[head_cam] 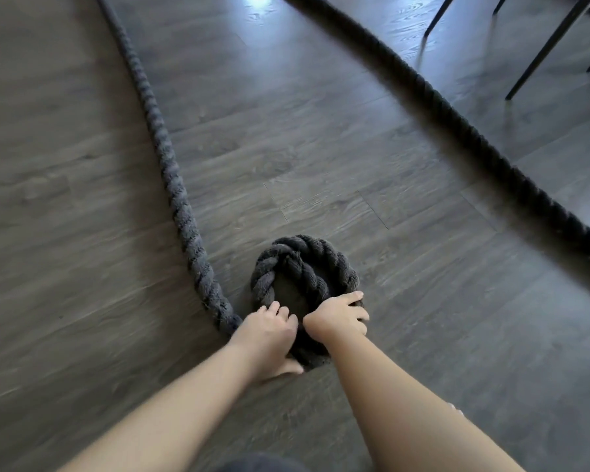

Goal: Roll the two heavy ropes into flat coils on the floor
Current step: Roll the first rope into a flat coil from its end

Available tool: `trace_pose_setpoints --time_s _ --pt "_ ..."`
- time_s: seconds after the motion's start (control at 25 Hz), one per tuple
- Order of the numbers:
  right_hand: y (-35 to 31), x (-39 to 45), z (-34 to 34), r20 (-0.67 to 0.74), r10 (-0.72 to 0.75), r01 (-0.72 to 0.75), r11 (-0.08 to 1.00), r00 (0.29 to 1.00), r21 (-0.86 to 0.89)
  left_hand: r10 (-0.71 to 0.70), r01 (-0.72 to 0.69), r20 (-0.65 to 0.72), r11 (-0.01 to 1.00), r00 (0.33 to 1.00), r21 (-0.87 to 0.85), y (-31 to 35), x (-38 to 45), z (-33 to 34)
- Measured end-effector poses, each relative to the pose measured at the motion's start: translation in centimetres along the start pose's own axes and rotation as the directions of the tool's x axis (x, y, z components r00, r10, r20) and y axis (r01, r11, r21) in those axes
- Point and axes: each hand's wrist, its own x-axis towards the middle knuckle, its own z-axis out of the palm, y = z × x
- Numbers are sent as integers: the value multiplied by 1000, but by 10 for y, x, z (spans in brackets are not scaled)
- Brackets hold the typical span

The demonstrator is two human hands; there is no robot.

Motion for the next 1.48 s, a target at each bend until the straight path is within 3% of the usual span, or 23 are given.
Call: trace_pose_setpoints --time_s 0.08,0.16,0.24,0.44,0.56,0.72,0.8,0.88,1.0,1.08,1.24,1.48 --pt "-7 4 -1 -15 6 -6 1000 1000 -21 120 -133 82 975 989 178 -40 -4 -11" --pt "-10 9 -1 -11 -7 7 999 1000 -35 109 -162 165 919 980 360 -80 -3 -20" --pt "-12 15 -2 -12 -41 40 996 999 -81 97 -172 199 897 975 407 -105 3 -19" --pt "-27 48 -29 15 -212 210 958 977 -195 55 -88 128 958 990 274 -95 18 -7" --pt "-50 53 -40 -31 -132 128 986 991 -105 -90 59 137 975 986 215 -71 31 -9" --pt "-85 64 -38 -8 -70 70 996 997 -50 -352 339 273 936 896 92 -46 70 -26" --pt "-104 84 -41 -4 -72 72 995 997 -72 -412 417 342 907 845 62 -44 86 -33" --pt "-121 98 -48 13 -69 70 989 998 -128 -395 388 338 917 854 94 -44 93 -47" --pt "-139 120 -61 39 -145 150 961 989 -232 -200 175 228 977 953 123 -63 103 -72" --pt "-149 135 -73 40 -235 234 908 971 -348 -143 111 185 979 972 171 -88 108 -80" --pt "-164 150 -100 101 -390 384 771 915 -508 -280 251 217 956 935 153 -121 107 -61" --pt "-174 145 -117 172 -475 478 660 863 -580 -420 415 252 907 872 75 -100 114 -59"
